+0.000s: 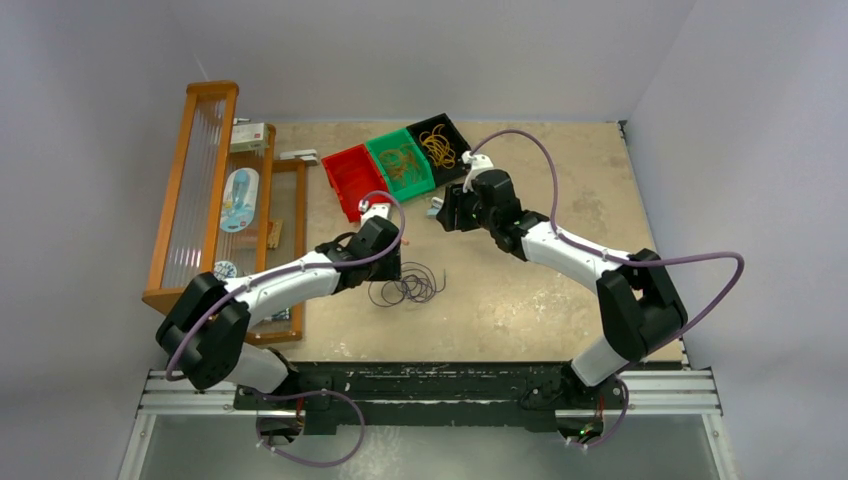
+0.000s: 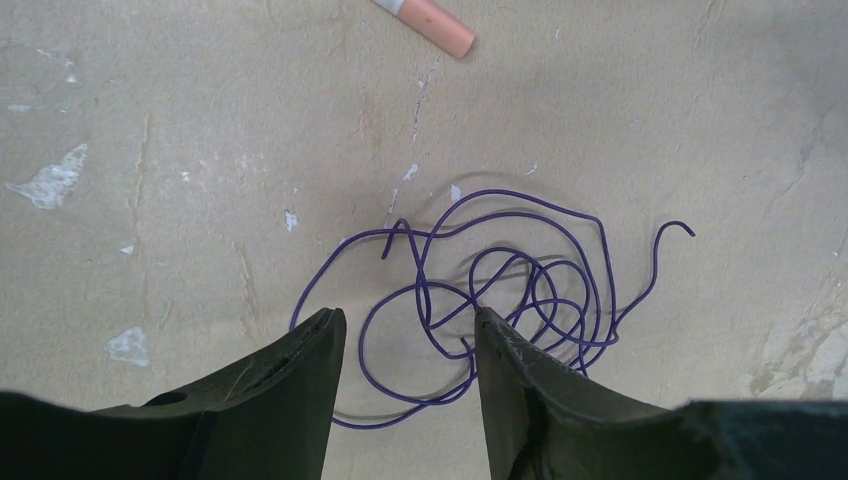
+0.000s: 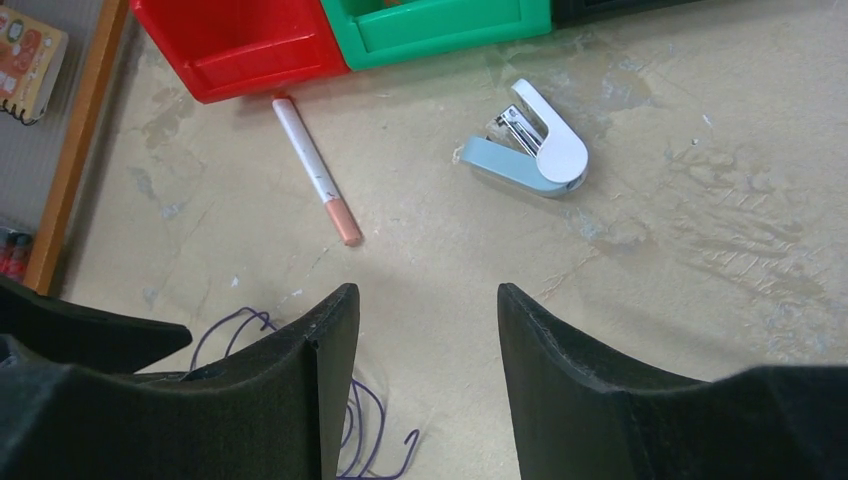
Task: Untangle the cables
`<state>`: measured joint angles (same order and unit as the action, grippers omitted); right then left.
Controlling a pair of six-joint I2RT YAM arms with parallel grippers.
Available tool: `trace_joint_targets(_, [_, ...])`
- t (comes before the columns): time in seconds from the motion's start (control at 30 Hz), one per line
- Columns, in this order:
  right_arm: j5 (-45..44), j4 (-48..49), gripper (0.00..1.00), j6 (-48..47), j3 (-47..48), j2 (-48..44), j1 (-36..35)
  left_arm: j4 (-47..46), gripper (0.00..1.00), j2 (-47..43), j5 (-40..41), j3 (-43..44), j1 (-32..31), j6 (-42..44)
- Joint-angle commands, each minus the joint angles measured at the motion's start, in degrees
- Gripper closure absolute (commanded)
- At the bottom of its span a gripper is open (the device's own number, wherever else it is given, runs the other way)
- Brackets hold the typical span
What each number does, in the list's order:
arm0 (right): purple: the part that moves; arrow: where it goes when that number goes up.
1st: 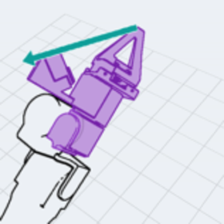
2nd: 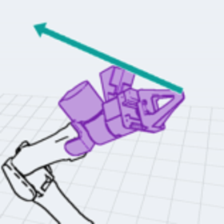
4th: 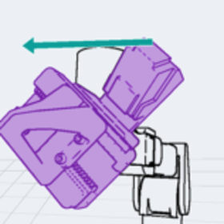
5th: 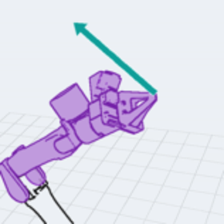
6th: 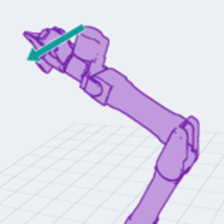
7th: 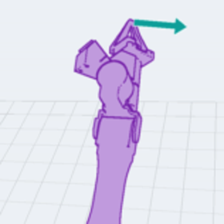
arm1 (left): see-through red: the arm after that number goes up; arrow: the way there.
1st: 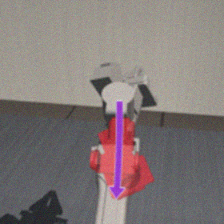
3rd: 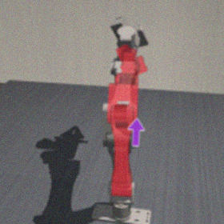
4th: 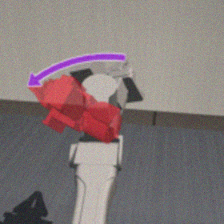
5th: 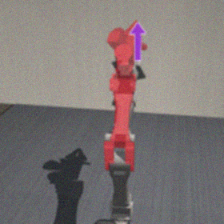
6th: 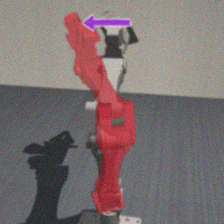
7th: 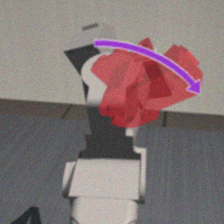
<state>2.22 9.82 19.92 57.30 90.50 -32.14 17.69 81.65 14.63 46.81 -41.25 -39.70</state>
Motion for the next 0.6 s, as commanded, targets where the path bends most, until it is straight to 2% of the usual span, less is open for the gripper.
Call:
trace_joint_targets(0.0, [1.55,2.14,0.45,0.93,0.44,-1.25,0.02,-2.38,0.5,1.29,-1.36,2.36,0.27,-0.49])
trace_joint_targets(0.2, [0.87,1.95,0.46,0.8,-0.05,-1.67,0.02,-3.01,0.56,3.41,-1.36,2.83,0.23,0.24])
trace_joint_targets(0.37, [0.61,2.21,0.46,0.82,-0.39,-2.2,0.04,-3.63,0.68,4.34,-1.11,3.02,0.23,0.87])
trace_joint_targets(0.57, [-0.01,1.96,0.46,0.82,-0.52,-2.61,0.02,-4.15,0.74,5.63,-0.43,3.45,0.26,1.76])
